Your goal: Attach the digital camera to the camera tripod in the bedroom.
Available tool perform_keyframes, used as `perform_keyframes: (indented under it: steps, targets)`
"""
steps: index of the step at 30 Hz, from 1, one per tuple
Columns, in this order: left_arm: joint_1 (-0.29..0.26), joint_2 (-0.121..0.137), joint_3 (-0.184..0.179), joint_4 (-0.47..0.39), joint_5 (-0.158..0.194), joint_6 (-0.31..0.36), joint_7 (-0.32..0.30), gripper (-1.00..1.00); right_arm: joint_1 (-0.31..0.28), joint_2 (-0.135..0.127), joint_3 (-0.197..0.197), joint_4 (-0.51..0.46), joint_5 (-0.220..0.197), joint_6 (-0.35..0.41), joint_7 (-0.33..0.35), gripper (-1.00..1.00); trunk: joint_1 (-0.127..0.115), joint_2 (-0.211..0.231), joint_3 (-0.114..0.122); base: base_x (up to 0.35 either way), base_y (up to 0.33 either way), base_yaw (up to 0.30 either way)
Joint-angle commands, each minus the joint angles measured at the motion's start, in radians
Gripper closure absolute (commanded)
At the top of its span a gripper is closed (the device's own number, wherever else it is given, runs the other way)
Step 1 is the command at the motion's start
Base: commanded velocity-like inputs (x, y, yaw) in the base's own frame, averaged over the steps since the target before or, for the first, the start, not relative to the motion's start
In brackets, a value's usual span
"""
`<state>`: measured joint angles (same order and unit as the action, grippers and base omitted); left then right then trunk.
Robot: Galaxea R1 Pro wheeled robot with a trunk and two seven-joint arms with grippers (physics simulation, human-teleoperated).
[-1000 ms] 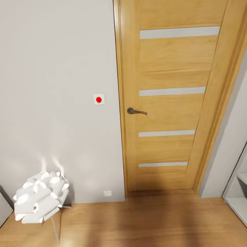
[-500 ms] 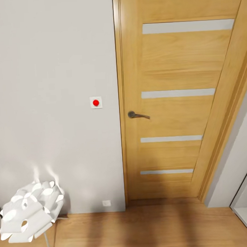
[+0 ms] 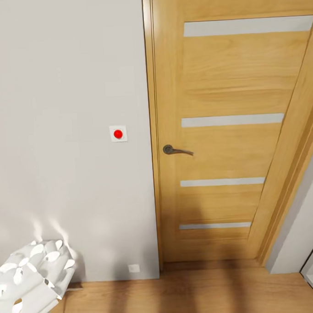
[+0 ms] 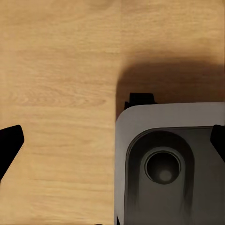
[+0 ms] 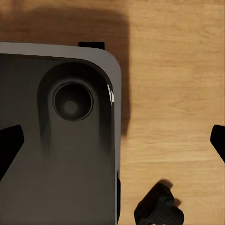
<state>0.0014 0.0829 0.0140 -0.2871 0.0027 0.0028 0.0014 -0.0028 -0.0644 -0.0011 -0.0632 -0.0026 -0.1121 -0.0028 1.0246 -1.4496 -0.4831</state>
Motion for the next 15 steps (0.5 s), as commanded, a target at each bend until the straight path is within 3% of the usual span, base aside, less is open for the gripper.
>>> perform_keyframes:
  steps: [1, 9, 15]
  targets:
    - [0.0, 0.0, 0.001, -0.001, 0.0, 0.0, 0.0, -1.0, 0.0, 0.0, 0.0, 0.0, 0.0, -0.003, 0.0, -1.0, 0.0, 0.0, -0.001, 0.115, 0.0, 0.0]
    - [0.0, 0.0, 0.001, -0.001, 0.0, 0.0, 0.0, -1.0, 0.0, 0.0, 0.0, 0.0, 0.0, -0.003, 0.0, -1.0, 0.0, 0.0, -0.001, 0.04, 0.0, -0.008]
    - [0.0, 0.0, 0.001, -0.001, 0.0, 0.0, 0.0, -1.0, 0.0, 0.0, 0.0, 0.0, 0.0, -0.003, 0.0, -1.0, 0.0, 0.0, -0.001, 0.005, 0.0, -0.174]
